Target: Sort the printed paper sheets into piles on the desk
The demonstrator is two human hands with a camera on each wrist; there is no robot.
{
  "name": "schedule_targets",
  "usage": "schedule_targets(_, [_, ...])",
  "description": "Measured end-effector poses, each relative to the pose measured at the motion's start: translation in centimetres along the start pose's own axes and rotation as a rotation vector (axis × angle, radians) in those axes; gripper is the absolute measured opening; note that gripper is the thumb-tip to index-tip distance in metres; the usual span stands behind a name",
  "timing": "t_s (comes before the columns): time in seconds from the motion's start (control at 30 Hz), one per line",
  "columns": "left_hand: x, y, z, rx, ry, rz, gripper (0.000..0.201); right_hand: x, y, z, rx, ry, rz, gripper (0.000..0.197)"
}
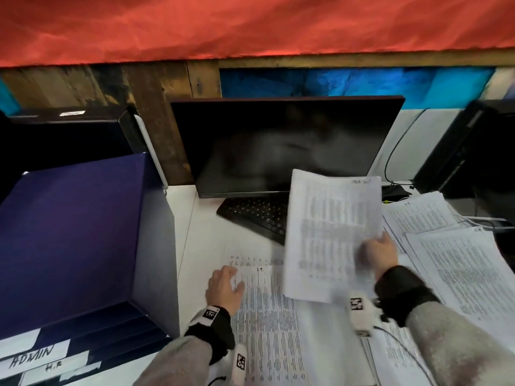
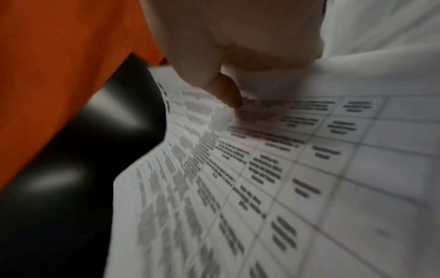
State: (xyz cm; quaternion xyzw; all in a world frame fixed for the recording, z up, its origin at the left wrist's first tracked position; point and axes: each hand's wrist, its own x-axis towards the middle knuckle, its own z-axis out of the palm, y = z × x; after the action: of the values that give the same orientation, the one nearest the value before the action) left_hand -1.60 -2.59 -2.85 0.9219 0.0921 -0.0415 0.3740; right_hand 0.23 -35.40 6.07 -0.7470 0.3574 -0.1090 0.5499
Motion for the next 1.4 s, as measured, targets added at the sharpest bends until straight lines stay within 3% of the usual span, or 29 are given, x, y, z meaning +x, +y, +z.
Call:
schedule_targets(0.1, [-0.6, -1.3, 0.4, 0.326, -0.119, -0.102, 0.065, 2.6, 3.3, -5.6, -0.273, -0.016, 0.162, 0.034])
schedule_targets(0.17, [-0.8, -1.4, 0.3, 0.411, -0.145, -0.118, 0.087, 2.2, 5.1, -8.2, -0.4, 0.003, 0.244, 0.024])
schedule_targets(0.23, [-0.7, -1.4, 0.2, 0.457, -0.162, -0.113, 0.101, 1.8, 6.9, -10.0, -0.488, 0.041, 0.323, 0.025])
schedule_targets(0.33, [0.1, -1.7, 0.1, 0.482, -0.225, -0.048, 0.121, 1.1, 8.0, -10.4, -0.749, 0.163, 0.355, 0.059])
schedule_targets(0.4, [0.7, -1.7, -0.1, 0.461, -0.306, 0.006, 0.126, -0.1, 7.5, -8.9, -0.918, 0.187, 0.233, 0.072])
schedule_targets(0.5, [1.2, -1.4, -0.3, 0.466, -0.358, 0.082, 0.121, -2.5, 6.4, -4.0, -0.829, 0.081, -0.163, 0.057])
schedule_targets(0.57, [1.0, -1.3, -0.5, 0.522, -0.289, 0.161, 0.108, -4.5, 6.8, 0.0, -0.654, -0.122, -0.329, 0.039])
schedule_targets(0.63, [0.5, -1.5, -0.7, 0.483, -0.188, 0.274, 0.079, -6.8, 7.7, 3.5, -0.537, -0.348, -0.333, 0.029])
schedule_targets(0.7, [-0.1, -1.7, -0.9, 0.401, -0.061, 0.405, 0.044, -8.5, 8.7, 6.0, -0.441, -0.498, -0.227, 0.031])
schedule_targets(0.8, [-0.7, -1.8, -1.5, 0.287, 0.032, 0.463, 0.009, -9.3, 9.3, 7.6, -0.32, -0.521, -0.101, 0.035])
schedule_targets(0.93, [-1.1, -1.1, -2.7, 0.17, -0.042, 0.442, 0.016, -9.0, 9.1, 8.3, -0.296, -0.541, -0.059, 0.031])
schedule_targets(1.13, [-0.8, -0.8, -3.5, 0.133, -0.293, 0.313, 0.026, -8.8, 9.8, 8.4, -0.211, -0.456, 0.003, 0.029])
schedule_targets(1.3, [0.5, -1.8, -2.6, 0.315, -0.313, 0.236, 0.037, -9.4, 10.6, 8.8, -0.218, -0.507, -0.014, 0.019])
schedule_targets(1.4, [1.1, -1.9, -2.5, 0.411, -0.415, 0.159, 0.044, -9.5, 10.9, 9.2, -0.306, -0.467, -0.083, 0.042])
